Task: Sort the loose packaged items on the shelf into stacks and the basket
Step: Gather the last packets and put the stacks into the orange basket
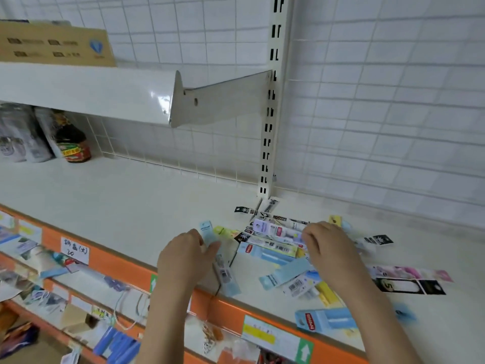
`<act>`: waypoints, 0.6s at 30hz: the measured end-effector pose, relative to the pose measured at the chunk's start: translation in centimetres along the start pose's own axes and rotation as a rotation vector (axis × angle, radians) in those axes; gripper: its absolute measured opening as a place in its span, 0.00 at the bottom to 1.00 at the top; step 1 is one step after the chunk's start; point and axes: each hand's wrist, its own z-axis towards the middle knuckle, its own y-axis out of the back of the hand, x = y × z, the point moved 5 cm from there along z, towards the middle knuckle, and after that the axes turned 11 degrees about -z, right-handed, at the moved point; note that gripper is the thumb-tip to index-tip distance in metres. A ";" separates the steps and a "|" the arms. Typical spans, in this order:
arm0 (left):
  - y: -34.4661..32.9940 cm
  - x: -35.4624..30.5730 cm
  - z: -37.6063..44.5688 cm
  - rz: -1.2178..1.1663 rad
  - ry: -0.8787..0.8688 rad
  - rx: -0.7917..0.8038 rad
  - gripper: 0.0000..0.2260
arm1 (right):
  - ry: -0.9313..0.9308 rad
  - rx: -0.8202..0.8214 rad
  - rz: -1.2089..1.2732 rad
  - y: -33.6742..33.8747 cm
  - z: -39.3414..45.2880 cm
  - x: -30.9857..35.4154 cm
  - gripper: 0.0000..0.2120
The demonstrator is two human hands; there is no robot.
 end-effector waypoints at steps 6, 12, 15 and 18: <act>-1.7 -0.9 -0.3 0.123 0.086 0.149 0.20 | -0.202 -0.129 0.029 1.7 -1.0 -3.0 0.08; -1.8 -2.2 -0.1 -0.029 0.028 0.090 0.05 | -0.282 -0.124 0.123 1.8 -2.8 -4.9 0.14; -0.6 -3.2 0.0 -0.201 -0.042 -0.039 0.03 | -0.322 -0.100 0.083 1.5 -3.2 -6.4 0.15; 0.1 -4.2 0.0 -0.343 -0.127 -0.099 0.03 | -0.321 -0.068 0.015 1.3 -3.0 -7.9 0.13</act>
